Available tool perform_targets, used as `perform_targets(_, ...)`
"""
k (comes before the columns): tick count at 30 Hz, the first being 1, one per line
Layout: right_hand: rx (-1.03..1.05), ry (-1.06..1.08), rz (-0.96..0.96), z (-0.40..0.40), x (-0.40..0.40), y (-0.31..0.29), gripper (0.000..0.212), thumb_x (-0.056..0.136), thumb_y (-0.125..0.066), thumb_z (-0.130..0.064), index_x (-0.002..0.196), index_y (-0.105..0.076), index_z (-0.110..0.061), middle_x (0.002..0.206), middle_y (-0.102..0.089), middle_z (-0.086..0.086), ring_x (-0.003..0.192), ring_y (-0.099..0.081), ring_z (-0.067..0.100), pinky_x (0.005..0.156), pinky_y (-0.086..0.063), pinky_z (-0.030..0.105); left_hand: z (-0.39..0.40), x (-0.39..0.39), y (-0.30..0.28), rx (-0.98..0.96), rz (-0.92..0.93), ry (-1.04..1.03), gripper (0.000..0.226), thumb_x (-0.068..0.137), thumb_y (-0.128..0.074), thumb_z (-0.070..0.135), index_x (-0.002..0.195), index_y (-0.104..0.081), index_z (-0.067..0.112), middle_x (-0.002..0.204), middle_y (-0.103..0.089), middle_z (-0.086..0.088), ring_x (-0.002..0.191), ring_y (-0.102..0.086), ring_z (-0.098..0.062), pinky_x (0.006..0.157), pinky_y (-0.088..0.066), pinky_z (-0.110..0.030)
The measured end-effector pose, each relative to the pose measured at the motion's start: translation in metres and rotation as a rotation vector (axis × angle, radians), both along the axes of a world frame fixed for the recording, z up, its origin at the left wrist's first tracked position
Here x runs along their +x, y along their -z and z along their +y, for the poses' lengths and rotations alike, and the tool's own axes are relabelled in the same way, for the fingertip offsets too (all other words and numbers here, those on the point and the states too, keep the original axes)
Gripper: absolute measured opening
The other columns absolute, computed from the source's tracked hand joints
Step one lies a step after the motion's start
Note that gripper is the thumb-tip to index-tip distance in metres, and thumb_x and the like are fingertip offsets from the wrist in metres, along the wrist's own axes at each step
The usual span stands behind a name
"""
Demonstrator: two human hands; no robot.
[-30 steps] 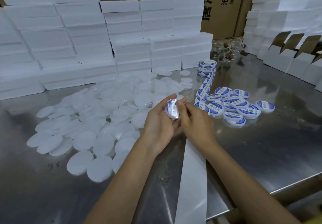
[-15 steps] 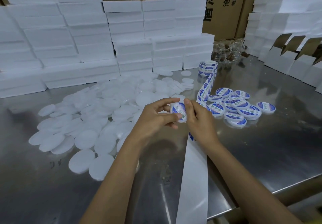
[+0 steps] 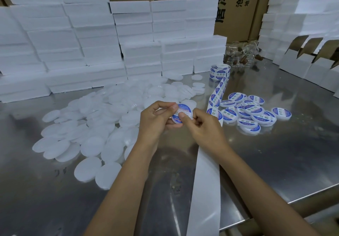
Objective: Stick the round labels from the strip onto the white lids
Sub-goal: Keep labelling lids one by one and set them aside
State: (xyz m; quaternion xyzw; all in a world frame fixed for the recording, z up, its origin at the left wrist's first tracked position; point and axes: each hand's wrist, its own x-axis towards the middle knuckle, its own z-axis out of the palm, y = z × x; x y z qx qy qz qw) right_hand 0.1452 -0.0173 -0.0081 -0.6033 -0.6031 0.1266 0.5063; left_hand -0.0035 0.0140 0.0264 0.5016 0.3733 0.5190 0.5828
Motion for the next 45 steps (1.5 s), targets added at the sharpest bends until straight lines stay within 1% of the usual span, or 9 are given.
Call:
perform_targets(5, -0.009, 0.091, -0.019, 0.003, 0.006, 0.002, 0.051, 0.105, -0.04, -0.045, 0.06, -0.045, -0.021, 0.049, -0.046, -0.006, 0.05, -0.043, 0.011, 0.054, -0.03, 0.031, 0.001, 0.0, -0.002, 0.0, 0.052, 0.097, 0.017, 0.095, -0.069, 0.013, 0.111, -0.071, 0.006, 0.093, -0.078, -0.011, 0.08, -0.077, -0.027, 0.065, -0.06, -0.024)
perform_targets(11, 0.003, 0.192, -0.057, 0.005, 0.01, 0.003, 0.049, 0.105, -0.039, -0.043, 0.06, -0.041, -0.022, 0.051, -0.049, -0.003, 0.052, -0.047, 0.01, 0.051, -0.031, 0.027, 0.001, 0.001, 0.001, 0.015, 0.142, 0.251, 0.04, 0.09, -0.073, 0.002, 0.126, -0.067, 0.017, 0.104, -0.076, -0.013, 0.09, -0.076, -0.031, 0.085, -0.062, -0.034)
perform_targets(16, -0.022, 0.065, 0.134, 0.004, 0.009, 0.0, 0.049, 0.101, -0.044, -0.054, 0.064, -0.039, -0.023, 0.053, -0.045, -0.013, 0.055, -0.04, 0.008, 0.06, -0.035, 0.033, -0.005, 0.005, -0.001, 0.03, 0.091, 0.092, 0.026, 0.08, -0.081, -0.001, 0.103, -0.069, 0.003, 0.089, -0.078, -0.013, 0.078, -0.077, -0.026, 0.067, -0.06, -0.023)
perform_targets(19, -0.109, 0.027, 0.06, 0.0, 0.004, -0.001, 0.052, 0.095, -0.049, -0.062, 0.057, -0.04, -0.027, 0.049, -0.04, -0.013, 0.052, -0.036, 0.009, 0.058, -0.031, 0.031, -0.001, 0.002, 0.002, 0.016, -0.011, -0.015, 0.023, 0.081, -0.082, 0.002, 0.091, -0.063, -0.006, 0.089, -0.076, -0.021, 0.082, -0.076, -0.033, 0.07, -0.06, -0.025)
perform_targets(26, -0.09, -0.08, 0.076, -0.002, 0.004, -0.002, 0.051, 0.102, -0.046, -0.046, 0.075, -0.047, -0.003, 0.053, -0.032, -0.01, 0.053, -0.03, 0.007, 0.053, -0.026, 0.025, 0.003, 0.003, 0.005, 0.079, 0.05, 0.068, 0.029, 0.089, -0.077, 0.01, 0.116, -0.066, 0.015, 0.089, -0.076, -0.017, 0.088, -0.076, -0.029, 0.072, -0.061, -0.027)
perform_targets(34, -0.108, -0.136, -0.02, -0.004, 0.002, -0.002, 0.04, 0.104, -0.045, -0.04, 0.068, -0.047, -0.024, 0.05, -0.044, -0.013, 0.053, -0.039, 0.006, 0.056, -0.029, 0.025, 0.008, 0.007, 0.009, 0.103, 0.158, -0.063, 0.026, 0.089, -0.078, 0.03, 0.089, -0.074, 0.004, 0.077, -0.075, -0.013, 0.074, -0.076, -0.025, 0.063, -0.062, -0.032)
perform_targets(37, -0.118, -0.167, -0.1, -0.004, 0.001, -0.002, 0.044, 0.102, -0.049, -0.04, 0.075, -0.056, -0.006, 0.053, -0.039, -0.008, 0.052, -0.034, 0.009, 0.055, -0.028, 0.029, 0.01, 0.008, 0.012, 0.161, 0.248, -0.083, 0.035, 0.084, -0.08, 0.036, 0.079, -0.073, 0.002, 0.079, -0.071, -0.02, 0.077, -0.072, -0.035, 0.07, -0.064, -0.044)
perform_targets(42, -0.106, -0.152, -0.051, -0.002, 0.005, -0.002, 0.048, 0.1, -0.056, -0.038, 0.071, -0.053, 0.0, 0.055, -0.038, -0.001, 0.054, -0.032, 0.012, 0.055, -0.028, 0.031, 0.011, 0.006, 0.016, 0.107, 0.249, 0.038, 0.012, 0.094, -0.069, 0.03, 0.096, -0.079, 0.024, 0.094, -0.079, 0.005, 0.095, -0.074, -0.019, 0.087, -0.061, -0.04)
perform_targets(45, -0.08, 0.008, 0.066, 0.001, 0.011, -0.005, 0.045, 0.1, -0.056, -0.038, 0.067, -0.053, -0.007, 0.054, -0.042, -0.001, 0.053, -0.034, 0.013, 0.055, -0.03, 0.032, 0.009, 0.008, 0.018, 0.036, 0.165, 0.119, 0.024, 0.098, -0.066, 0.026, 0.122, -0.072, 0.027, 0.108, -0.078, 0.005, 0.104, -0.073, -0.02, 0.086, -0.061, -0.041)
